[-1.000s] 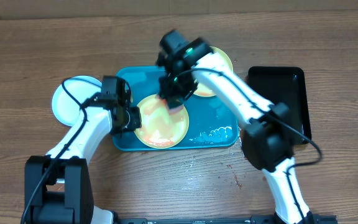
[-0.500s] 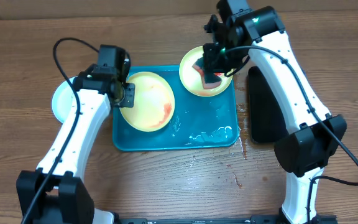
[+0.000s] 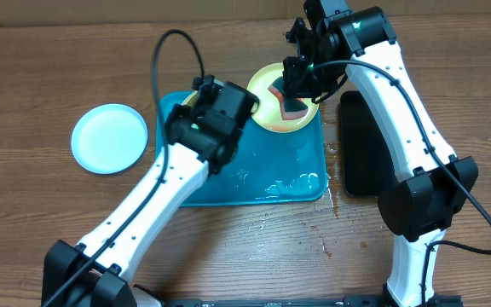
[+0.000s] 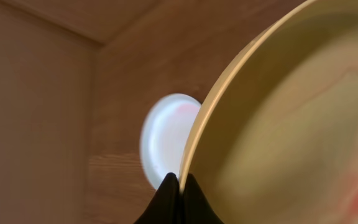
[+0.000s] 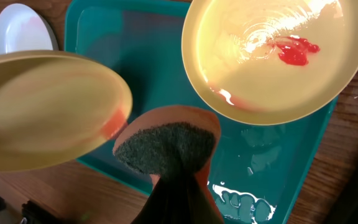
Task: Clean dirty plates on tray and stack at the side
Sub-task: 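Lift the yellow plate with the left gripper and carry it left of the tray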
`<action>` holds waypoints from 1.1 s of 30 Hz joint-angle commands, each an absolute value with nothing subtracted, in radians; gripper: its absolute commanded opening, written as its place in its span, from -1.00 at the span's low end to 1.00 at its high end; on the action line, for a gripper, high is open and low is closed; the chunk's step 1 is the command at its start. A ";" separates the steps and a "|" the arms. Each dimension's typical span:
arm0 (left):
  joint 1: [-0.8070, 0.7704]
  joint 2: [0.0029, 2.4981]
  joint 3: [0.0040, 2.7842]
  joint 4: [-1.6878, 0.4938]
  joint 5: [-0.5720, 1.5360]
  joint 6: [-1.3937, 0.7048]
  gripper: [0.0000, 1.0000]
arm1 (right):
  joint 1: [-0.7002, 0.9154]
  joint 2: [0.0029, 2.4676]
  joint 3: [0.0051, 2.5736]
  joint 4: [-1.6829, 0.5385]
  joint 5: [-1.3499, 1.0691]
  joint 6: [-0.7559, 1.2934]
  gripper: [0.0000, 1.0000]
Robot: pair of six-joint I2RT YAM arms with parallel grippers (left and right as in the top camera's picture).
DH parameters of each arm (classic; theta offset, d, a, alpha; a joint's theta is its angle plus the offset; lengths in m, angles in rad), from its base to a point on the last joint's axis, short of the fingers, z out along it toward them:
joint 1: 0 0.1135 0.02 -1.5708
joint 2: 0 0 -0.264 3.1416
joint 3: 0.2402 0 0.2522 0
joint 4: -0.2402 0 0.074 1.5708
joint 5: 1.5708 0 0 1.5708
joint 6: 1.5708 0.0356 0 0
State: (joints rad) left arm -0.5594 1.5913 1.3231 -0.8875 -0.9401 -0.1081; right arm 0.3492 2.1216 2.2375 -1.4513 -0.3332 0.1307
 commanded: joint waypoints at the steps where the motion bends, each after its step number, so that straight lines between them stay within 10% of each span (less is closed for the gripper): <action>1: -0.604 1.566 1.351 -0.884 -1.221 -0.190 -0.92 | 0.347 2.117 2.246 -1.448 -0.331 0.133 -0.92; 33: -0.641 1.566 1.350 -0.881 -1.142 -0.267 -0.91 | 0.347 2.117 2.246 -1.468 -0.315 0.133 -0.92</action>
State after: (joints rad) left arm -0.6594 1.5913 1.3231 -0.8833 -1.2350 -0.2302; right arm 0.3492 2.1216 2.2375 -1.4647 -0.3138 0.1303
